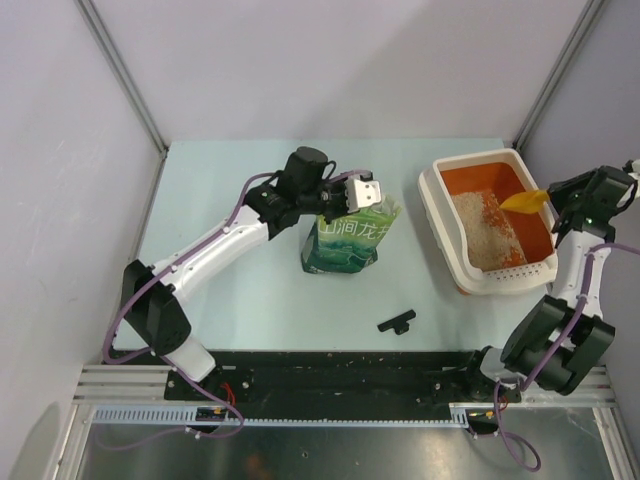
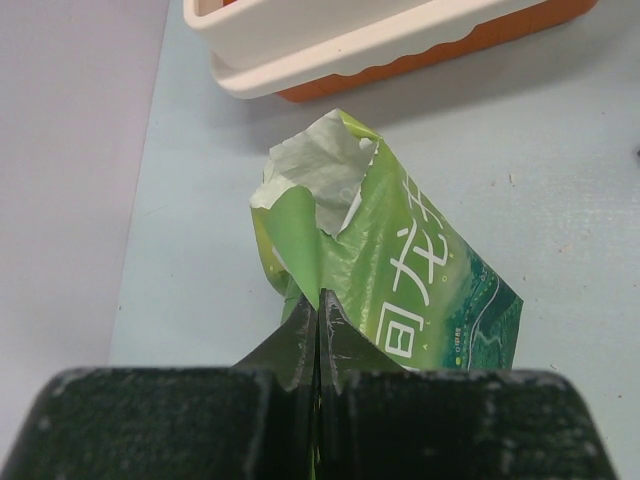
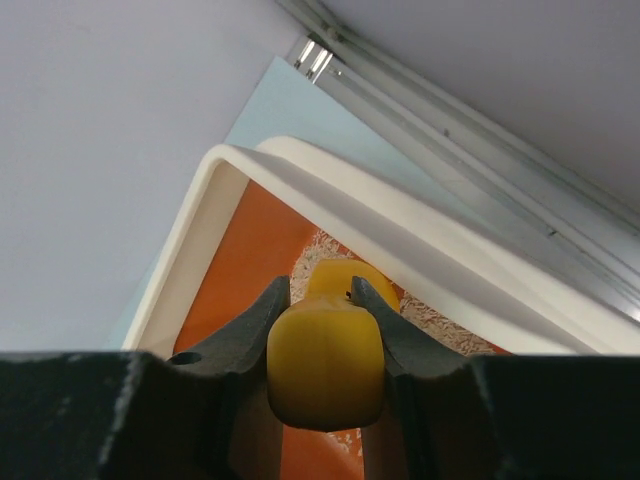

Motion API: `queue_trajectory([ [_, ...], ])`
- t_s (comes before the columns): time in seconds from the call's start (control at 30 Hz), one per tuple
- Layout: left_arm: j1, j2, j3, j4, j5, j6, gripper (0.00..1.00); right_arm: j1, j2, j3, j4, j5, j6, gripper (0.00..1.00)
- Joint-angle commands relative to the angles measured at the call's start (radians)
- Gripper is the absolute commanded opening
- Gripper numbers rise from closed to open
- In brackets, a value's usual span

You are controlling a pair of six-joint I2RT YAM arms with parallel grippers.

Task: Fill the litter box with clean litter

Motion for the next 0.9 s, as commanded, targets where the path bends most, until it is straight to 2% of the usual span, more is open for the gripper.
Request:
queue_trajectory([
  [0.0, -0.014, -0.046, -0.011, 0.031, 0.071, -0.017, 0.0, -0.009, -0.113, 0.022, -0.012, 0.077, -0.112, 0.0],
  [0.1, -0.014, -0.046, -0.016, 0.033, 0.087, -0.021, 0.0, 0.013, -0.147, 0.011, -0.011, 0.068, -0.193, 0.0],
  [0.17, -0.016, -0.048, -0.016, 0.034, 0.088, -0.03, 0.0, 0.047, -0.173, 0.01, 0.011, -0.033, -0.245, 0.0],
  [0.2, -0.014, -0.052, -0.016, 0.034, 0.087, -0.033, 0.0, 0.065, -0.184, 0.011, 0.061, -0.101, -0.274, 0.0],
  [0.23, -0.014, -0.055, -0.016, 0.033, 0.084, -0.037, 0.0, 0.106, -0.195, 0.011, 0.09, -0.235, -0.323, 0.0],
  [0.3, -0.014, -0.063, -0.022, 0.033, 0.078, -0.035, 0.0, 0.16, -0.21, 0.02, 0.16, -0.361, -0.334, 0.0],
  [0.33, -0.014, -0.068, -0.022, 0.033, 0.074, -0.037, 0.0, 0.189, -0.207, 0.036, 0.185, -0.477, -0.348, 0.0],
  [0.43, -0.014, -0.081, -0.022, 0.033, 0.052, -0.043, 0.0, 0.332, -0.195, 0.083, 0.175, -0.625, -0.4, 0.0],
  [0.57, -0.013, -0.092, -0.018, 0.034, 0.016, -0.053, 0.0, 0.516, -0.16, 0.146, 0.095, -0.686, -0.458, 0.0],
  [0.7, -0.013, -0.1, -0.019, 0.036, -0.002, -0.058, 0.0, 0.628, -0.107, 0.198, 0.043, -0.701, -0.546, 0.0],
  [0.83, -0.011, -0.109, -0.022, 0.036, -0.019, -0.061, 0.0, 0.686, -0.045, 0.272, -0.062, -0.709, -0.601, 0.0],
  [0.87, -0.011, -0.111, -0.025, 0.036, -0.025, -0.061, 0.0, 0.696, -0.037, 0.286, -0.087, -0.704, -0.661, 0.0],
])
